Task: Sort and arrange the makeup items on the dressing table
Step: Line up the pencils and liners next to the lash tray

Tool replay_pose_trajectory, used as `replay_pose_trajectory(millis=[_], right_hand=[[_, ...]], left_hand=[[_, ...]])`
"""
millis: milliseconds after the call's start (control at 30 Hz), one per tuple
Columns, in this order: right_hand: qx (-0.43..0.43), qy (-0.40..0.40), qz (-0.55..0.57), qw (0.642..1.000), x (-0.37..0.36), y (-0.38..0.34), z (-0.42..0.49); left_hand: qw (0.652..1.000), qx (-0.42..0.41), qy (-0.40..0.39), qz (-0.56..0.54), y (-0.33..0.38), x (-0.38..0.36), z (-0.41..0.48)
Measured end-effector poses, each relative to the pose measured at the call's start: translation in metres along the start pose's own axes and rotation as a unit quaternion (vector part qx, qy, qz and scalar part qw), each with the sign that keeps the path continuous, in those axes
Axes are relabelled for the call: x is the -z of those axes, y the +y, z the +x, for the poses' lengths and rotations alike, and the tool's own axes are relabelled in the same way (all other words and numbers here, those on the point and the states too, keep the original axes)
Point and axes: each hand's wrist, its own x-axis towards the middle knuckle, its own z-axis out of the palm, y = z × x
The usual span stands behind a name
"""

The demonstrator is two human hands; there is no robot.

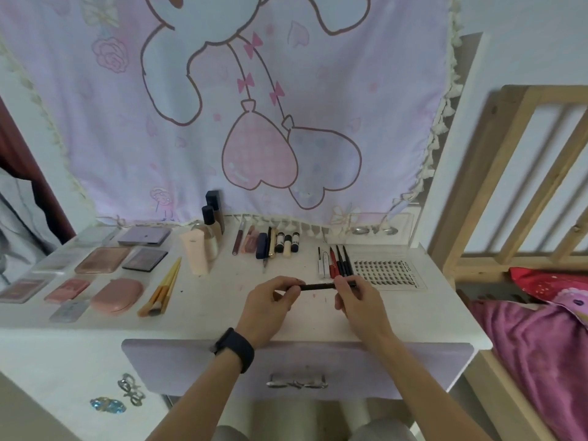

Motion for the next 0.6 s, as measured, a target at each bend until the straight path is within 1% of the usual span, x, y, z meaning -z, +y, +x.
replay_pose_trajectory(millis=[100,167,233,333,433,600], right_hand=[[-0.010,-0.013,0.014,1.000,-0.002,0.007,0.011],[0.006,-0.019,-0.012,1.000,-0.004,0.013,0.013],[0.019,-0.022,-0.029,0.999,-0.005,0.018,0.013],[0.030,-0.047,-0.069,0.996,-0.004,0.020,0.011],[0.032,-0.072,-0.055,0.995,-0.001,0.018,0.010],[0.054,-0.039,-0.030,0.997,-0.001,0.021,0.004]], left_hand=[[0.990,0.058,0.027,-0.129,0.001,-0.001,0.008],[0.981,0.086,0.048,-0.169,-0.001,-0.003,0.011],[0.979,0.090,0.045,-0.176,-0.004,-0.003,0.013],[0.985,0.069,0.004,-0.157,-0.010,0.000,0.010],[0.987,0.062,0.004,-0.145,-0.016,0.002,0.009],[0.990,0.060,0.021,-0.126,-0.016,-0.001,0.012]])
